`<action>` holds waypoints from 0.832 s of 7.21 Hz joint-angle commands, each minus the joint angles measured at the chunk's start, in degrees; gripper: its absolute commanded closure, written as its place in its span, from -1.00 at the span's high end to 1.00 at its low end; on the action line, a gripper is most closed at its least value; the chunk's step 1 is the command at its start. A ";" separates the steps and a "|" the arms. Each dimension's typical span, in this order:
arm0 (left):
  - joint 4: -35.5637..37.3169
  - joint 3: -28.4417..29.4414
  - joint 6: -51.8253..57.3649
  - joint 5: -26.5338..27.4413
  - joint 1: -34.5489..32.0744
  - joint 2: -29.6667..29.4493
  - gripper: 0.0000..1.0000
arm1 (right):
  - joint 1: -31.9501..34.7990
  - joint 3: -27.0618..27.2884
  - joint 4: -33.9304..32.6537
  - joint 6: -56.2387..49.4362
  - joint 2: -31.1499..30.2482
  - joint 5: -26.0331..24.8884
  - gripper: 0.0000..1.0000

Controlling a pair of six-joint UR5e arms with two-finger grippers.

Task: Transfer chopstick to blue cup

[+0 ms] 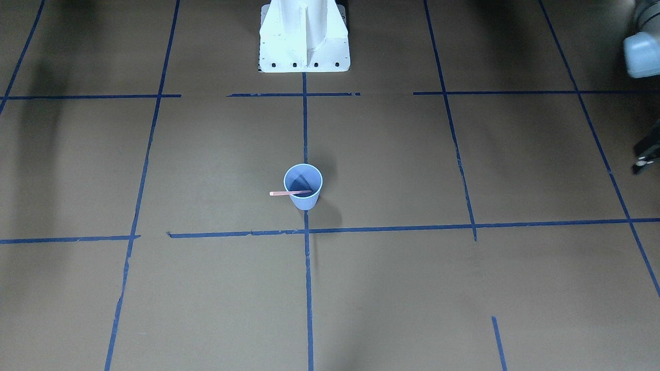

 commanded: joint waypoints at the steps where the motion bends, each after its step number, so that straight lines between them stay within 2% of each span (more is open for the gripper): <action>1: 19.82 -0.03 11.67 -2.19 -7.43 -0.40 1.00 | 1.72 -5.80 -0.99 -6.63 -0.60 -1.18 1.00; 3: 20.71 -0.12 11.59 -2.53 -7.52 5.02 1.00 | 1.64 -5.64 -2.48 -6.83 -1.56 -0.66 1.00; 4: 20.96 -0.90 11.50 -2.54 -7.60 5.22 1.00 | 1.64 -5.81 -2.49 -6.83 -1.57 -0.66 1.00; 6: 20.61 -1.70 11.59 -7.34 -7.52 7.41 1.00 | -0.11 -5.73 -2.49 -6.04 -1.48 -1.35 1.00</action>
